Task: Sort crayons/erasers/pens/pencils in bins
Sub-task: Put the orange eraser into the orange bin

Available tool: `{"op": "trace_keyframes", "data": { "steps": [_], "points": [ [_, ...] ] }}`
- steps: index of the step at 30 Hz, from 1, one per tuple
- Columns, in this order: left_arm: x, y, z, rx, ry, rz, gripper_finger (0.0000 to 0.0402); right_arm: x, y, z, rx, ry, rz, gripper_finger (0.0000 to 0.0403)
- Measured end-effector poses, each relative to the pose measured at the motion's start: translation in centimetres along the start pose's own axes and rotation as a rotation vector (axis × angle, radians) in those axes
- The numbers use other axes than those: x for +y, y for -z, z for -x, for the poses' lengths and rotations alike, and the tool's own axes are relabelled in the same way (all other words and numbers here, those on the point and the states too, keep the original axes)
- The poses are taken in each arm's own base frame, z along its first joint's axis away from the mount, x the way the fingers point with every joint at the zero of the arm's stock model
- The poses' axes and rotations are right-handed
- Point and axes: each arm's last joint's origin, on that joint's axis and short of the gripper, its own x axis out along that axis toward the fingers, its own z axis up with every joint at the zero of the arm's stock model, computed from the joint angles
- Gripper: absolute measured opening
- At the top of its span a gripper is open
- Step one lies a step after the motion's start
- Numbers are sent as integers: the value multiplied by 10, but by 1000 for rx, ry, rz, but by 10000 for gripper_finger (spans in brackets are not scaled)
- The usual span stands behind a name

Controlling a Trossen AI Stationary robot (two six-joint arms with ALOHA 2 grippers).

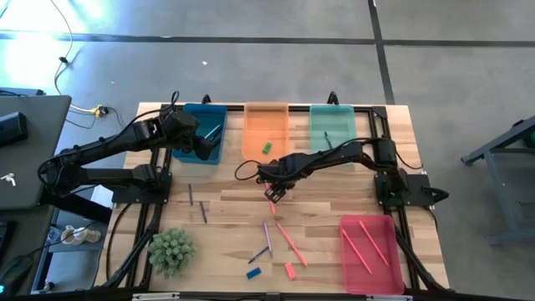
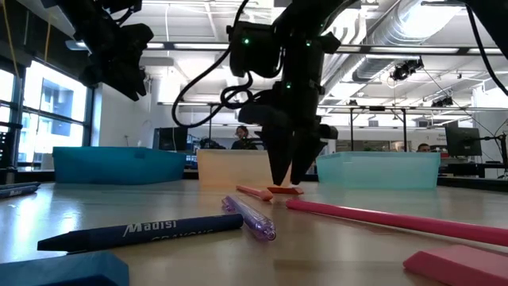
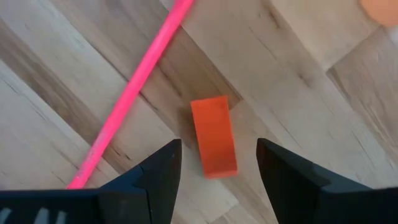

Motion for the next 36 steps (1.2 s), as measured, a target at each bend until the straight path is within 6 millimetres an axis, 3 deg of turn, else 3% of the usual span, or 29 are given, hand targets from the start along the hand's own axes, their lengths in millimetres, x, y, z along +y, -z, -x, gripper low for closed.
{"op": "trace_keyframes", "data": {
  "steps": [21,32,36],
  "points": [
    [0,-1,0,-12,-15,-16,105,-2,1,-13,28,48,-31,193],
    [4,-13,9,-52,-21,-8,105,-3,3,-14,67,35,-39,56],
    [7,-16,11,-67,-33,-5,105,-3,3,-14,71,35,-17,32]
  ]
}}
